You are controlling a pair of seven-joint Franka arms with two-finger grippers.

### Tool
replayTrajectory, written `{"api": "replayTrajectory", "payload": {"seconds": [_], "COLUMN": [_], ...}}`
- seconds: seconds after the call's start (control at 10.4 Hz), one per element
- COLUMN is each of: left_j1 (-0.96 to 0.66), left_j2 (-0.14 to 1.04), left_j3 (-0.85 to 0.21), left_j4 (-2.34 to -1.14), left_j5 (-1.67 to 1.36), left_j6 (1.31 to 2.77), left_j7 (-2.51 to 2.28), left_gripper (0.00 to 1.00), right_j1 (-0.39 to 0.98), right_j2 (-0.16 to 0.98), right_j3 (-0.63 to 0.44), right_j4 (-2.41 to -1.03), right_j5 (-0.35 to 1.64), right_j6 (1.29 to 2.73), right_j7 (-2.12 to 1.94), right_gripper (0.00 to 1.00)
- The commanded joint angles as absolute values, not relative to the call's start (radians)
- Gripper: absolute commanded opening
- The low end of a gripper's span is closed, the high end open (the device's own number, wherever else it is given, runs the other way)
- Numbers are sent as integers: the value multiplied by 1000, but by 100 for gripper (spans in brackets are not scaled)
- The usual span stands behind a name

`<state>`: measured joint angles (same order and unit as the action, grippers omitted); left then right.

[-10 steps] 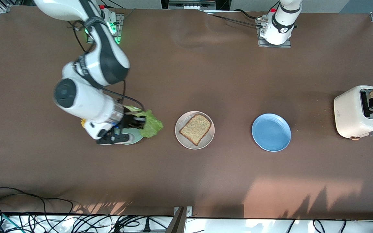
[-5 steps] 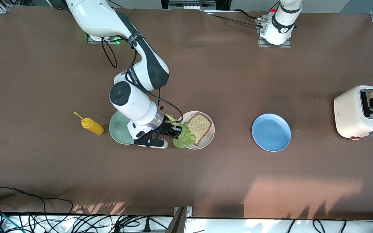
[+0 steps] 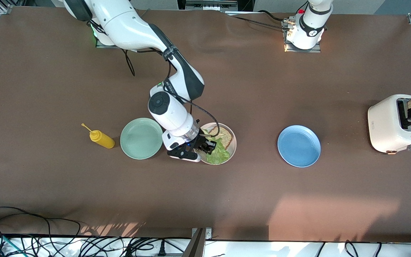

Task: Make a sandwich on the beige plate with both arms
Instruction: 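Lower the lettuce onto the toast with the right gripper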

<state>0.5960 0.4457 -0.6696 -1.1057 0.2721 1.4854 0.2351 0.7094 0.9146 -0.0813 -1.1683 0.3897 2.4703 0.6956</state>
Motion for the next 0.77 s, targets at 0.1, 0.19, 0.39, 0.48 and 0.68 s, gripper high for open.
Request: {"api": "replayTrajectory", "payload": {"seconds": [0.1, 0.19, 0.39, 0.48, 0.68], "left_j1": [600, 600, 600, 600, 600], "left_j2": [440, 440, 440, 440, 440], "left_j3": [-673, -673, -673, -673, -673], "left_j4": [-1106, -1106, -1106, -1106, -1106], "left_j5": [261, 261, 261, 261, 261], "left_j6": [1473, 1474, 1473, 1474, 1473], "left_j7": [238, 238, 238, 238, 238], "left_gripper": [100, 100, 100, 100, 100], "right_j1": [727, 727, 732, 733, 744], "right_j2": [962, 966, 974, 976, 976], "right_j3": [-95, -95, -95, -94, -89], "right_j4": [-1129, -1137, -1144, -1144, -1155], "right_j5": [403, 399, 408, 411, 428], "right_j6": [2484, 2484, 2484, 2484, 2484], "right_j7": [713, 709, 719, 719, 738], "right_gripper": [0, 0, 0, 0, 0]}}
